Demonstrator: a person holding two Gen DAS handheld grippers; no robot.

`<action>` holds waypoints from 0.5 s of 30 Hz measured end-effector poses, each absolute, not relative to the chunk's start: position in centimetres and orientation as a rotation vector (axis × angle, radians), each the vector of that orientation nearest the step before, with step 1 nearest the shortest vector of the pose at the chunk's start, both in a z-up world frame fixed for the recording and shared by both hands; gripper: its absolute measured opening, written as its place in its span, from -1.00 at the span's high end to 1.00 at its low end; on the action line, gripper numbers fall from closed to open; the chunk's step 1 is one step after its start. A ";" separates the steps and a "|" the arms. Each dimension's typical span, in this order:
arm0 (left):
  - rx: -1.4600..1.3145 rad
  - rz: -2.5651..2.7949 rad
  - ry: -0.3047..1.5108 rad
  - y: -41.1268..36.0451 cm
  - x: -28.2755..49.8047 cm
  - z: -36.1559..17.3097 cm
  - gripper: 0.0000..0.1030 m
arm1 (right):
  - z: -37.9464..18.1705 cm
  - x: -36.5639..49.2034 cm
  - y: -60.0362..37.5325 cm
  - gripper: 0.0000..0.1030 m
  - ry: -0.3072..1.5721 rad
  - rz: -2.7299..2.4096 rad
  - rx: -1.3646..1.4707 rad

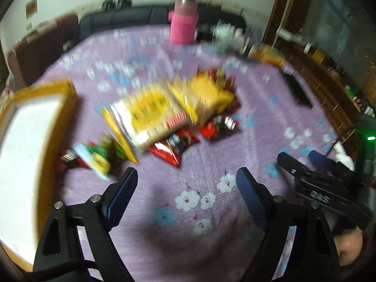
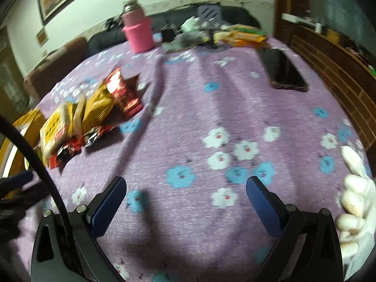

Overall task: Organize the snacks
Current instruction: 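Lower the left tool onto the green snack packet and close it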

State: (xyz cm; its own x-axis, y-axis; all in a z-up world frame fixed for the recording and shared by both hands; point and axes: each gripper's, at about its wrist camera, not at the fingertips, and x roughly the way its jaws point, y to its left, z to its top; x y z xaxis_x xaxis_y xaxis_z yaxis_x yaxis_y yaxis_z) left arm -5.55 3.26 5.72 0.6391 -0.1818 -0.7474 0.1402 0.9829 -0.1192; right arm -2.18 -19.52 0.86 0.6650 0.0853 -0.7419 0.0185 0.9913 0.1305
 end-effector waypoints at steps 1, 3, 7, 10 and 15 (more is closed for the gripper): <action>-0.050 -0.183 0.817 3.9 -6.3 6.7 -0.67 | 1.3 -2.5 -19.6 -0.91 0.822 0.029 0.128; -0.049 -0.165 0.715 5.8 -7.9 9.2 -0.67 | 2.8 -3.7 -19.2 -0.84 0.757 0.018 0.087; -0.033 -0.080 0.557 9.7 -10.2 12.6 -0.87 | 6.9 -6.2 -17.8 -0.86 0.571 0.060 0.066; -0.033 -0.001 0.523 12.4 -11.1 13.4 -0.90 | 8.2 -6.0 -16.3 -0.88 0.561 0.151 0.078; -0.136 0.007 0.570 15.3 -10.3 12.3 -0.86 | 6.8 -3.6 -13.0 -0.59 0.692 0.252 0.073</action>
State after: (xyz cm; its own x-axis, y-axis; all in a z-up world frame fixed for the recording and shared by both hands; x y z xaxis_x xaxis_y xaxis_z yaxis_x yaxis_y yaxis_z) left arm -10.28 15.32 12.27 0.8422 -0.0309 -0.5382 -0.0445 0.9910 -0.1266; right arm -3.55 -13.05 6.81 0.7409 0.2535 -0.6220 -0.2051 0.9672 0.1500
